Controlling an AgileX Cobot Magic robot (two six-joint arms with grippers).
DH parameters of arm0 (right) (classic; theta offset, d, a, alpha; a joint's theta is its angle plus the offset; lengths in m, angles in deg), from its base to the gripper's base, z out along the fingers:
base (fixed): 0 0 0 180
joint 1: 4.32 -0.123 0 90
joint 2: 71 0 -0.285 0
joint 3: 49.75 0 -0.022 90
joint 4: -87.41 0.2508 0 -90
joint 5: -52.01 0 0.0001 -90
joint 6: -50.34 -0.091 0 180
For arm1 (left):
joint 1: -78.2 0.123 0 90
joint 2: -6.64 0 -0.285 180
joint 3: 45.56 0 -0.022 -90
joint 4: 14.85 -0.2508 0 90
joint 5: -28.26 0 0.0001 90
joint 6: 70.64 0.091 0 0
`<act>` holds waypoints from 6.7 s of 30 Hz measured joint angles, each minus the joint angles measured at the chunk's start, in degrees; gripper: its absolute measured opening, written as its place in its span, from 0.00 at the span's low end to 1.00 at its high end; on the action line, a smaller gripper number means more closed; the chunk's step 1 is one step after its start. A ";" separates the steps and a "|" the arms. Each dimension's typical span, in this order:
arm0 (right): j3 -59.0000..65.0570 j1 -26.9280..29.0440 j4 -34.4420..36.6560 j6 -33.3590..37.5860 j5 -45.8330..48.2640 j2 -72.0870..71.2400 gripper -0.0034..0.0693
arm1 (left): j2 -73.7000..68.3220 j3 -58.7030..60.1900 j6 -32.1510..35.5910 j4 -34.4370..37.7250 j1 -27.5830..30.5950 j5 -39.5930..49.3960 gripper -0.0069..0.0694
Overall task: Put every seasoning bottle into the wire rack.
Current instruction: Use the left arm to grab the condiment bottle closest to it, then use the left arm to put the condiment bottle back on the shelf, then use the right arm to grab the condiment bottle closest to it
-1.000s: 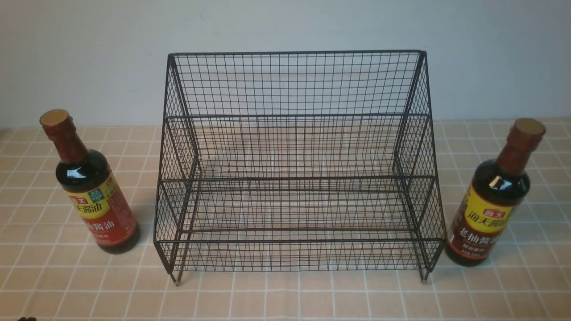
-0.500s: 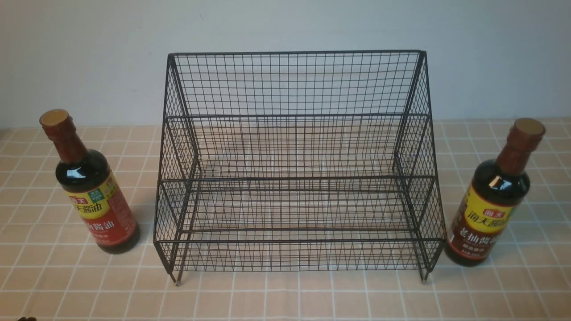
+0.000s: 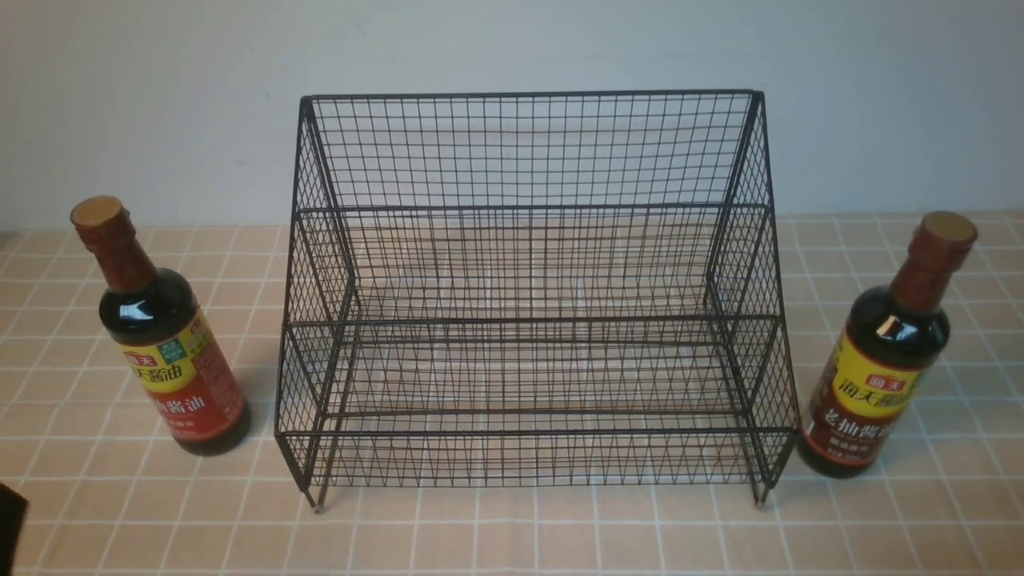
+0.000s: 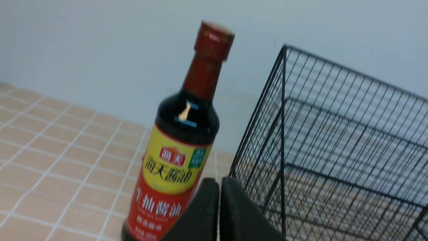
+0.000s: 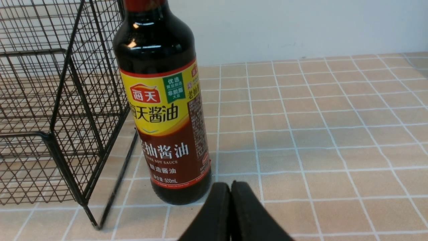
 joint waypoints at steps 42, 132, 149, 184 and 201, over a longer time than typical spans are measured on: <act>0.00 0.00 0.00 0.00 0.00 0.00 0.03 | -69.81 -26.37 2.68 -15.84 0.00 -38.93 0.84; 0.00 0.00 0.00 0.00 0.00 0.00 0.03 | -90.26 -59.55 10.01 -12.79 -22.16 -9.93 0.43; 0.00 0.00 0.00 0.00 0.00 0.00 0.03 | -82.87 -60.05 10.01 -12.73 -22.16 -3.20 0.64; 0.00 0.00 0.00 0.00 0.00 0.00 0.03 | -32.79 -50.32 3.06 -12.88 -22.16 30.38 0.08; 0.00 0.00 0.00 0.00 0.00 0.00 0.03 | -16.51 -28.75 2.93 -17.23 -12.74 28.76 0.08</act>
